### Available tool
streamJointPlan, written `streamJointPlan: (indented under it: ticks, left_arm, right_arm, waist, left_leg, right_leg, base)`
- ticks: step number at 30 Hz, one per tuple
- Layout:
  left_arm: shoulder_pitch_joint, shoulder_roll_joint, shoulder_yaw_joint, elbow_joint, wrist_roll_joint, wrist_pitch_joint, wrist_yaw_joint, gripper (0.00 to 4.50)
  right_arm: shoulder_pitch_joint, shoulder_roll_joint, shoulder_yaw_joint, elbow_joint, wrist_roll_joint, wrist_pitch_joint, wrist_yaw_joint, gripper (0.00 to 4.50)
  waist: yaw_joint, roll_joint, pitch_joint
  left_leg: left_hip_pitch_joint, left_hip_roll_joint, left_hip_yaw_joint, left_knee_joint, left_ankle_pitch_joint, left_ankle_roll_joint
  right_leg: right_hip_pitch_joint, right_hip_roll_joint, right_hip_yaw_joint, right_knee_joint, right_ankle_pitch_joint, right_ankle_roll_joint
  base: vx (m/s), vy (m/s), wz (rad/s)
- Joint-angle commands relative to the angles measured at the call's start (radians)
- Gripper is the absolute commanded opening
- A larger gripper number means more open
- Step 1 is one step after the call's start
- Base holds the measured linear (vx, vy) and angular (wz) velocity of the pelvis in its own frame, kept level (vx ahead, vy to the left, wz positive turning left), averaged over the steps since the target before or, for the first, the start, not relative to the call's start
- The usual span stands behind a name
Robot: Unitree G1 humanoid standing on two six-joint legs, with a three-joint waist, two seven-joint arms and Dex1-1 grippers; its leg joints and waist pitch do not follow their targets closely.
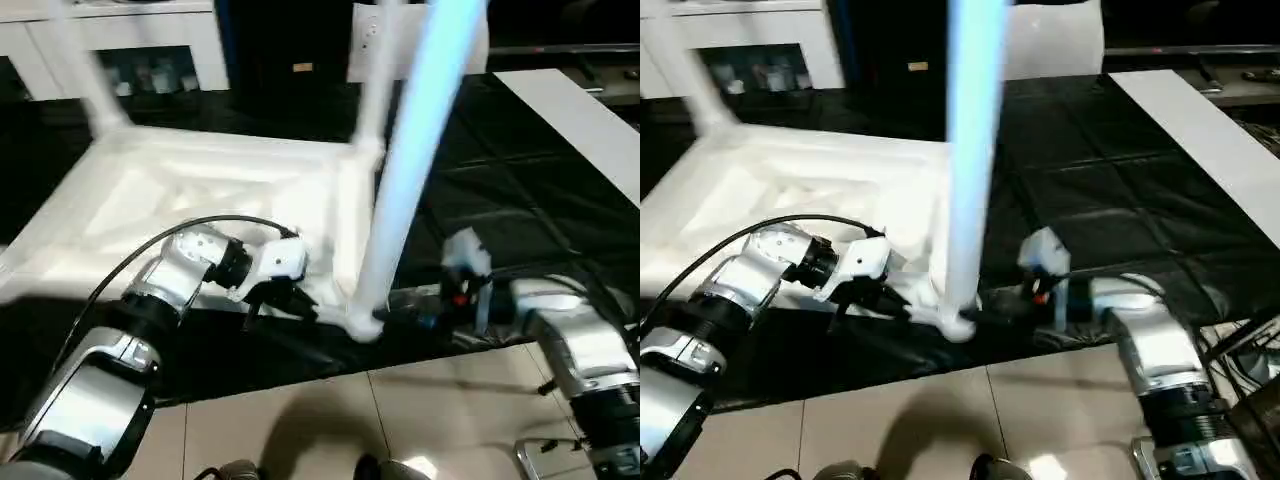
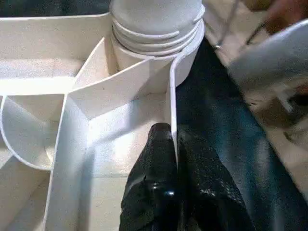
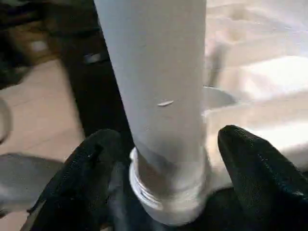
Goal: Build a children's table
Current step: Rotate leg to tighten
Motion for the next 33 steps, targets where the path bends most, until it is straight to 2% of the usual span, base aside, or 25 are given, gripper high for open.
streamJointPlan:
  ticks: [1,3,5,8,11,12,20,23,25,27,28,31,33]
  left_arm:
    - [-0.018,-0.019,-0.036,-0.005,0.006,-0.025,-0.042,0.0]
    - [-0.023,-0.021,-0.038,0.006,0.003,-0.036,-0.056,0.0]
    - [-0.026,-0.022,-0.038,0.011,0.002,-0.041,-0.058,0.0]
    - [-0.033,-0.022,-0.039,0.03,0.003,-0.06,-0.068,0.0]
    - [-0.034,-0.02,-0.037,0.035,0.005,-0.066,-0.071,0.0]
    - [-0.035,-0.018,-0.038,0.039,0.005,-0.069,-0.071,0.0]
    - [-0.033,-0.016,-0.03,0.054,0.007,-0.071,-0.055,0.0]
    - [-0.032,-0.032,-0.005,0.055,-0.001,-0.031,-0.002,0.0]
    - [-0.033,-0.05,0.017,0.055,-0.005,0.011,0.062,0.0]
    - [-0.035,-0.064,0.03,0.055,-0.004,0.041,0.113,0.0]
    - [-0.04,-0.092,0.055,0.052,-0.011,0.102,0.19,0.0]
    - [-0.048,-0.142,0.088,0.039,-0.021,0.181,0.303,0.0]
    - [-0.056,-0.184,0.11,0.033,-0.023,0.23,0.401,0.0]
  right_arm:
    - [-0.021,-0.013,0.013,-0.015,0.017,0.012,0.035,3.25]
    - [-0.031,-0.021,0.025,-0.006,0.025,0.016,0.058,2.98]
    - [-0.036,-0.023,0.033,0.002,0.023,0.012,0.067,2.91]
    - [-0.047,-0.026,0.043,0.016,0.021,0.008,0.1,2.65]
    - [-0.051,-0.027,0.048,0.017,0.022,0.015,0.115,2.44]
    - [-0.052,-0.029,0.052,0.017,0.026,0.018,0.121,2.22]
    - [-0.039,-0.023,0.066,-0.003,0.04,0.045,0.131,2.04]
    - [-0.017,-0.003,0.05,-0.033,0.063,0.087,0.085,2.04]
    - [0.002,0.023,0.037,-0.056,0.068,0.12,0.017,2.04]
    - [0.014,0.048,0.027,-0.065,0.058,0.134,-0.049,2.04]
    - [0.026,0.09,0.014,-0.069,0.03,0.149,-0.157,2.04]
    - [0.041,0.16,0.009,-0.08,-0.005,0.181,-0.293,2.03]
    - [0.042,0.233,-0.002,-0.075,-0.03,0.205,-0.414,2.03]
  waist:
    - [-0.003,-0.011,-0.075]
    - [0.003,-0.012,-0.077]
    - [0.005,-0.013,-0.078]
    - [0.008,-0.018,-0.078]
    - [0.008,-0.019,-0.077]
    - [0.008,-0.018,-0.076]
    - [0.009,-0.014,-0.074]
    - [0.01,-0.013,-0.072]
    - [0.01,-0.014,-0.069]
    - [0.005,-0.015,-0.066]
    - [0.0,-0.016,-0.064]
    - [-0.009,-0.018,-0.061]
    - [-0.032,-0.017,-0.057]
  left_leg:
    - [0.003,0.048,-0.007,-0.066,-0.092,0.113]
    - [0.004,0.049,-0.007,-0.066,-0.079,0.115]
    - [0.002,0.047,-0.006,-0.065,-0.072,0.118]
    - [-0.003,0.044,-0.006,-0.064,-0.062,0.12]
    - [-0.003,0.044,-0.006,-0.065,-0.057,0.119]
    - [-0.001,0.044,-0.005,-0.065,-0.06,0.117]
    - [-0.001,0.043,-0.006,-0.067,-0.074,0.108]
    - [-0.001,0.044,-0.007,-0.067,-0.076,0.106]
    - [0.0,0.042,-0.006,-0.069,-0.091,0.097]
    - [0.003,0.041,-0.007,-0.071,-0.112,0.078]
    - [0.001,0.036,-0.007,-0.071,-0.122,0.066]
    - [0.006,0.028,-0.008,-0.07,-0.139,0.047]
    - [0.005,0.028,-0.013,-0.071,-0.165,0.039]
  right_leg:
    - [0.07,-0.072,0.069,-0.067,-0.37,-0.124]
    - [0.069,-0.073,0.075,-0.06,-0.333,-0.139]
    - [0.07,-0.073,0.076,-0.058,-0.322,-0.144]
    - [0.074,-0.073,0.074,-0.058,-0.332,-0.131]
    - [0.072,-0.074,0.073,-0.061,-0.349,-0.122]
    - [0.071,-0.073,0.073,-0.062,-0.356,-0.12]
    - [0.071,-0.073,0.072,-0.066,-0.375,-0.11]
    - [0.071,-0.072,0.072,-0.067,-0.375,-0.11]
    - [0.07,-0.072,0.071,-0.074,-0.411,-0.097]
    - [0.067,-0.073,0.069,-0.082,-0.457,-0.082]
    - [0.07,-0.071,0.065,-0.087,-0.494,-0.064]
    - [0.066,-0.072,0.056,-0.103,-0.566,-0.03]
    - [0.066,-0.07,0.05,-0.111,-0.597,-0.007]
  base:
    - [0.0,0.0,0.0]
    - [0.0,0.0,0.0]
    - [0.0,0.0,0.0]
    - [0.0,0.0,0.0]
    - [0.0,0.0,0.0]
    - [0.0,0.0,0.0]
    - [0.0,0.0,0.0]
    - [0.0,0.0,0.0]
    - [0.0,0.0,0.0]
    - [0.0,0.0,0.0]
    - [0.0,0.0,0.0]
    - [0.0,0.0,0.0]
    - [0.0,0.0,0.0]
